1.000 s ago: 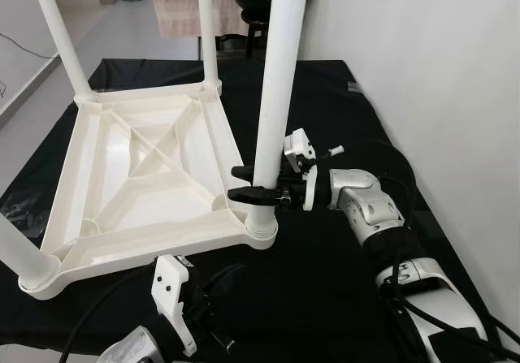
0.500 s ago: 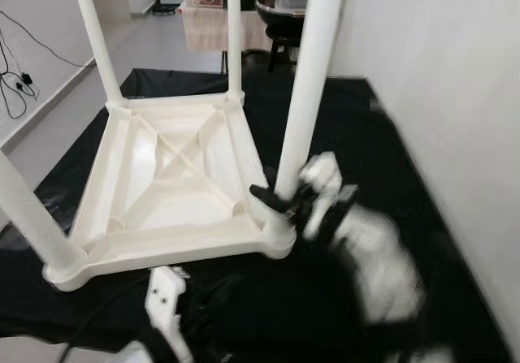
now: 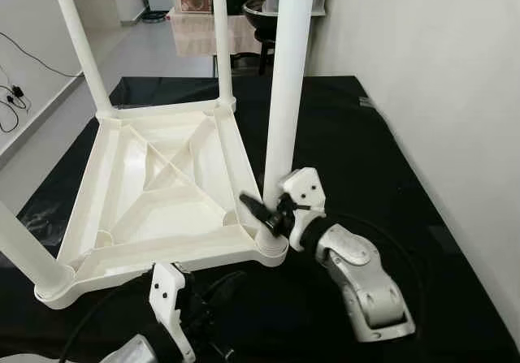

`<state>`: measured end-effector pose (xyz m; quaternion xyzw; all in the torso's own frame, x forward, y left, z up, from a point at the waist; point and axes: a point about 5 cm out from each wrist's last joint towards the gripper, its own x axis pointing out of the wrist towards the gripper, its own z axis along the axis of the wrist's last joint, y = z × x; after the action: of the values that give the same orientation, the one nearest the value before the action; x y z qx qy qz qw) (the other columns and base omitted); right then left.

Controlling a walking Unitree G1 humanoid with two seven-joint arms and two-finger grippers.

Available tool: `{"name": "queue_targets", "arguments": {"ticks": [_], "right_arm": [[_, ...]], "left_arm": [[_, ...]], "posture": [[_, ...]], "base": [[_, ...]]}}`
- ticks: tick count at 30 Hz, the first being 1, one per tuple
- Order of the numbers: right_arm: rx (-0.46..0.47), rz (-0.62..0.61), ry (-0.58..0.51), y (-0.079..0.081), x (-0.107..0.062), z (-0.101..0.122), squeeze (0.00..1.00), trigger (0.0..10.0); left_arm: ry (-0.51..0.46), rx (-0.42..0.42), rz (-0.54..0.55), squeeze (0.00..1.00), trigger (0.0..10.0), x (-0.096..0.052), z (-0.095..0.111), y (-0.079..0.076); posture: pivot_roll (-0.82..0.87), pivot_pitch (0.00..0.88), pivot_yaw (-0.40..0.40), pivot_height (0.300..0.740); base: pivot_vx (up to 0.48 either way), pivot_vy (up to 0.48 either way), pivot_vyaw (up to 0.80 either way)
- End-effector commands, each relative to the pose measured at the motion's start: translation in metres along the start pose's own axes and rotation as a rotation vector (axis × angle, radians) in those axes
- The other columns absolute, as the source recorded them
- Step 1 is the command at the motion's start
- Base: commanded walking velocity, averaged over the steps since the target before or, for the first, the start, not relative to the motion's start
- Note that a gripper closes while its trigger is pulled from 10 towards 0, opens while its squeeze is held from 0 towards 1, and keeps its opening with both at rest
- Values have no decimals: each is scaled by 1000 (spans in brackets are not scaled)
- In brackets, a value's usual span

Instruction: Building children table

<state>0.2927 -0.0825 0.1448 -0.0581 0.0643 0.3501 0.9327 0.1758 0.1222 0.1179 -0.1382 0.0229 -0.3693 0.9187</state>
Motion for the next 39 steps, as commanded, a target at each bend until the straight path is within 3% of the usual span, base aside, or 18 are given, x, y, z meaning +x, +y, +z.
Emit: {"name": "queue_targets", "arguments": {"ticks": [1, 4, 5, 6, 7, 10, 16, 17, 19, 20, 26, 34, 36, 37, 38, 39], "right_arm": [[31, 103, -22, -2, 6, 9, 1000, 10000], [-8, 264, -112, -8, 9, 26, 1000, 10000], [-32, 329, -136, -10, 9, 32, 957, 10000], [-32, 329, -136, -10, 9, 32, 957, 10000], [-57, 400, -152, -14, 11, 36, 0, 10000], [-57, 491, -149, -20, 15, 39, 0, 10000], [-33, 519, -71, -36, 33, 25, 0, 10000], [0, 532, -59, -43, 38, 28, 0, 4667], [0, 532, -59, -43, 38, 28, 0, 4667], [16, 536, -67, -47, 39, 30, 0, 0], [48, 560, -126, -60, 36, 41, 0, 0], [-6, 563, -111, -67, 15, 23, 0, 0], [-18, 502, -90, -68, 9, 14, 0, 0], [-18, 328, -55, -65, 7, 2, 0, 0], [24, -5, 21, -61, 5, -17, 0, 0], [24, -5, 21, -61, 5, -17, 0, 0]], "left_arm": [[16, 4, 6, 0, 10000, 0, -4, 1], [14, 5, 6, 0, 10000, 1, -4, 0], [14, 6, 7, 0, 10000, 1, -4, 0], [14, 6, 7, 0, 10000, 1, -4, 0], [13, 7, 7, 0, 10000, 2, -4, 0], [12, 9, 9, 0, 10000, 2, -5, 0], [10, 12, 13, 0, 10000, 3, -5, -2], [11, 16, 16, 0, 10000, 3, -6, -4], [11, 16, 16, 0, 10000, 3, -6, -4], [12, 17, 18, 0, 10000, 2, -6, -4], [13, 21, 23, 0, 10000, 1, -6, -5], [11, 15, 20, 0, 10000, 0, -6, -6], [10, 14, 20, 0, 10000, 0, -5, -6], [10, 13, 20, 0, 10000, -2, -5, -6], [10, 12, 21, 0, 10000, -3, -4, -5], [10, 12, 21, 0, 10000, -3, -4, -5]], "posture": [[48, 53, -43, 740], [54, 46, -46, 740], [58, 43, -48, 740], [58, 43, -48, 740], [64, 42, -53, 740], [66, 41, -57, 740], [89, 40, -69, 740], [97, 43, -74, 740], [97, 43, -74, 740], [98, 44, -74, 740], [97, 47, -77, 740], [73, 55, -70, 740], [54, 69, -69, 740], [49, 76, -70, 740], [36, 84, -59, 740], [36, 84, -59, 740]], "base": [[0, 0, 0], [0, 0, 0], [0, 0, 0], [0, 0, 0], [0, 0, 0], [0, 0, 0], [0, 0, 0], [0, 0, 0], [0, 0, 0], [0, 0, 0], [0, 0, 0], [0, 0, 0], [0, 0, 0], [0, 0, 0], [0, 0, 0], [0, 0, 0]]}}
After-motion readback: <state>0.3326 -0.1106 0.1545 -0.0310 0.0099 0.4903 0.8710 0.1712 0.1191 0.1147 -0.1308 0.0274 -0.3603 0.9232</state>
